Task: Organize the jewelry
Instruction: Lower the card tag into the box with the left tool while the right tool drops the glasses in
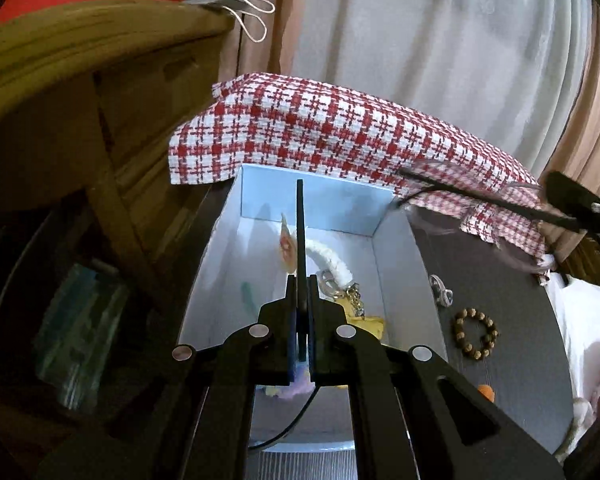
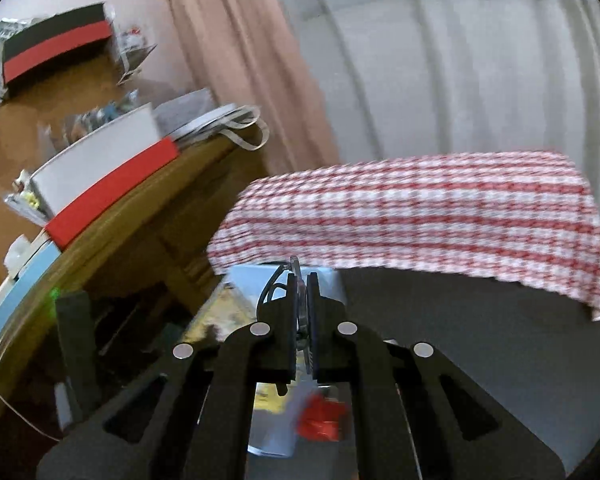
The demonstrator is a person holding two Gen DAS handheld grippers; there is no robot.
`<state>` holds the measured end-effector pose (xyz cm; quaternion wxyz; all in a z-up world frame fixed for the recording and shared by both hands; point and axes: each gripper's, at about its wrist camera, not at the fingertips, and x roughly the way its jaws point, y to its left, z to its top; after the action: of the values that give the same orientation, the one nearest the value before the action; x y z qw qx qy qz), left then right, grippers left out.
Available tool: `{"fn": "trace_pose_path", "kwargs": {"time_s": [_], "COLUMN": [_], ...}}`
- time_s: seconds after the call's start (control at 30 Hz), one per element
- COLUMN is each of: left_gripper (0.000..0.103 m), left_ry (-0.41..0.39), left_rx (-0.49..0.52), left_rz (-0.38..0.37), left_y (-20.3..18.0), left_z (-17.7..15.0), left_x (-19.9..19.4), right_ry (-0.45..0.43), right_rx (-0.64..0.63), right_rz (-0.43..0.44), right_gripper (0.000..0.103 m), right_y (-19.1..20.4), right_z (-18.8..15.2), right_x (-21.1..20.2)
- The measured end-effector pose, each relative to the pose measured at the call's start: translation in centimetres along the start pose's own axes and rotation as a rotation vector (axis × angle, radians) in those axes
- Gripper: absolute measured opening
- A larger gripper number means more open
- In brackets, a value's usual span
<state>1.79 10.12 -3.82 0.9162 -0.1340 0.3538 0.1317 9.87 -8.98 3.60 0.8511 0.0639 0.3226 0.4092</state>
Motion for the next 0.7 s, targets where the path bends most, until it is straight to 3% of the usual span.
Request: {"fn": "trace_pose_path", "kwargs": {"time_s": [0.27,0.47,0.57,0.7], "left_gripper": [0.012,0.014,0.020,0.038], "left_ry": [0.018,0.022,0.022,0.015], "left_rx": [-0.015,-0.066,-0.064,-0.014], "left_rz": [0.032,0.040,0.052,0.114], "left_y": [1.5,3.3,3.2,2.4], "left_z": [-0.2,-0.1,-0.2,-0.2], "left_x": [0.9,0.9,1.1,1.1], "right_ry": [0.146,0.209,0.188,0.116], "right_rx": [0.016,0.019,-0.012,0.002], "right_rz": [0.035,0.034,0.038,0.023], "right_gripper": [0.006,0.008,0.021,0.040], "right_y": [2.1,1.5,0.9,-1.6], "right_z": [-4.3,-7.6,-7.7,-6.6], "right_x": [5.5,5.9,4.3,0.9]}}
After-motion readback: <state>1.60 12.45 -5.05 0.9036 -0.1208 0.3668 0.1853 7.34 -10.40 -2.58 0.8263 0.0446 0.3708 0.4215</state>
